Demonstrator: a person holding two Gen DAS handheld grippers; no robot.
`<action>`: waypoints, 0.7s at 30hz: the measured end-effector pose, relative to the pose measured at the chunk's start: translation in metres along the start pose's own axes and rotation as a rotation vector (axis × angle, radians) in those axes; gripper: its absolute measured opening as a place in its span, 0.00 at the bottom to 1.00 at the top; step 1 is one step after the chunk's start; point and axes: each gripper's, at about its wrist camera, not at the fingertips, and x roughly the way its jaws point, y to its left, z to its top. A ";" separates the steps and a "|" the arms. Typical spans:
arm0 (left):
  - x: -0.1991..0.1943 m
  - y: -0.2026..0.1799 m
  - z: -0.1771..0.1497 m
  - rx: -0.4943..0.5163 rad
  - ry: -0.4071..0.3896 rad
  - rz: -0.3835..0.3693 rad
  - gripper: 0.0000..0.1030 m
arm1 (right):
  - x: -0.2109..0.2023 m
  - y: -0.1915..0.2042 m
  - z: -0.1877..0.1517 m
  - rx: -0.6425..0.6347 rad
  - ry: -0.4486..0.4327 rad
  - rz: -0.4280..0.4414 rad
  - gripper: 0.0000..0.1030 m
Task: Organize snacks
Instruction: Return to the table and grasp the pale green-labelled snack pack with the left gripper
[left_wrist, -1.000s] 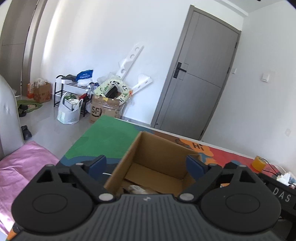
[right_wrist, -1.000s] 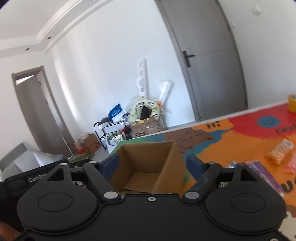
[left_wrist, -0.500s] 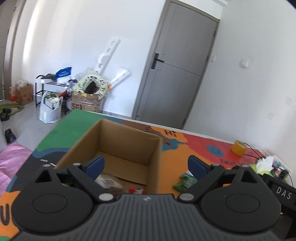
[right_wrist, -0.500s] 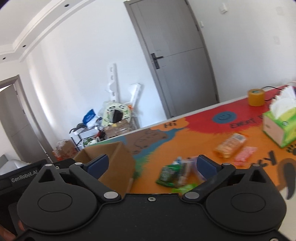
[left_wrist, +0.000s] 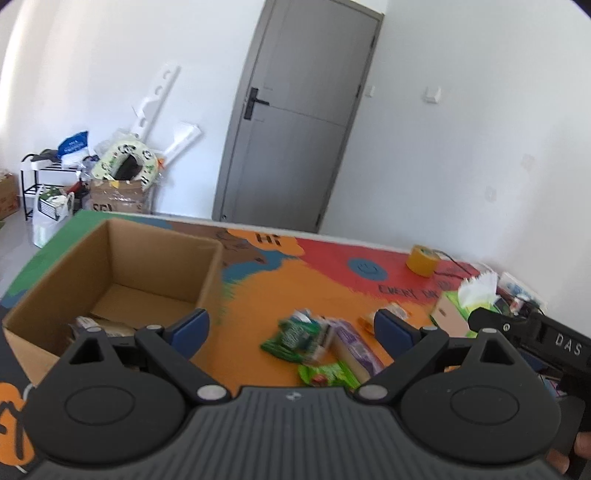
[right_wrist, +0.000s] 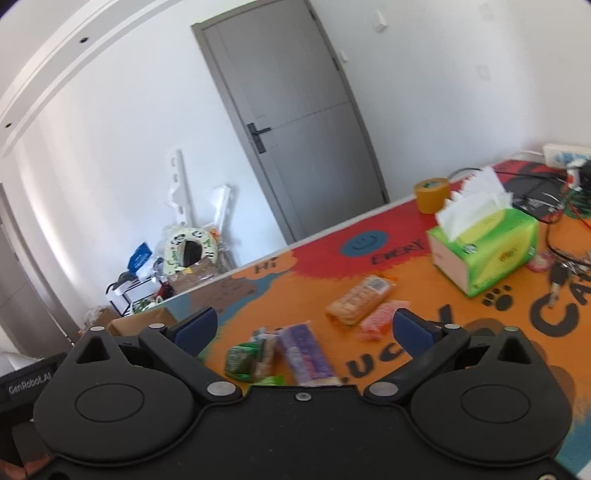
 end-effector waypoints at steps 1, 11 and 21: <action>0.001 -0.003 -0.002 0.002 0.008 -0.003 0.92 | 0.001 -0.004 -0.001 0.005 0.004 -0.007 1.00; 0.020 -0.017 -0.019 -0.004 0.062 -0.015 0.92 | 0.001 -0.026 -0.015 -0.003 0.035 -0.013 0.98; 0.046 -0.032 -0.041 0.016 0.134 -0.013 0.91 | 0.013 -0.045 -0.031 0.028 0.084 0.010 0.92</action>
